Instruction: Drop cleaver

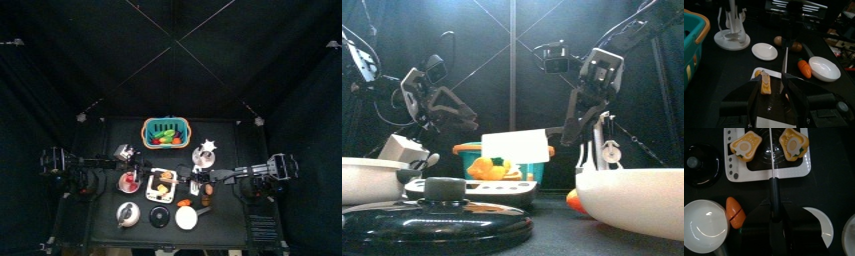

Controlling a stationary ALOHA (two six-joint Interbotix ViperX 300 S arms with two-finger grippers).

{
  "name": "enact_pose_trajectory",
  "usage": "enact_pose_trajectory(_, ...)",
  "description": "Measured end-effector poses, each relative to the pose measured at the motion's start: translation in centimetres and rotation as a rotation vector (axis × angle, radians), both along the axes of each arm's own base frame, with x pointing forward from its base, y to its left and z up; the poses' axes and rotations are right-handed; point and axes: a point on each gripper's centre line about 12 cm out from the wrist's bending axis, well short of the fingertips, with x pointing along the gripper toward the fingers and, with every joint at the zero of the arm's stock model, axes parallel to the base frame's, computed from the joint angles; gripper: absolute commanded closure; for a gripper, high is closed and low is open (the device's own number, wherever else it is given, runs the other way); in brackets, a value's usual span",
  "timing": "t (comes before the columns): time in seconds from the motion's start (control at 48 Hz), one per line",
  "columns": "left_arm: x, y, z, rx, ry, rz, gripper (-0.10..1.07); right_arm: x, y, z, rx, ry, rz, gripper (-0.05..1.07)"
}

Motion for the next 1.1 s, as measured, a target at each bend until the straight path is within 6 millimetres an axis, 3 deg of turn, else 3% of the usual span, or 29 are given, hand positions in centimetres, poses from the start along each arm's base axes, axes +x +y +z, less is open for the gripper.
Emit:
enact_pose_trajectory(0.167, -0.1, 0.2, -0.2, 0.016, 0.017, 0.011, 0.21, -1.5, 0.1, 0.7, 0.010, -0.018, -0.006, 0.67)
enact_pose_trajectory(0.312, -0.1, 0.1, 0.4, 0.050, 0.002, 0.000, 0.21, -2.3, -1.0, 1.8, 0.009, -0.066, -0.038, 0.67)
enact_pose_trajectory(0.479, -0.4, 0.0, 1.2, 0.060, -0.025, 0.004, 0.22, -1.9, -2.8, 1.6, 0.003, -0.091, -0.089, 0.67)
enact_pose_trajectory(0.708, -2.3, -0.6, 1.6, 0.063, -0.044, 0.008, 0.22, -1.1, -4.6, 0.5, -0.012, -0.061, -0.127, 0.66)
enact_pose_trajectory(1.104, -5.2, -3.0, 1.8, 0.069, -0.068, -0.047, 0.22, 0.5, -6.9, -0.4, -0.035, -0.034, -0.171, 0.64)
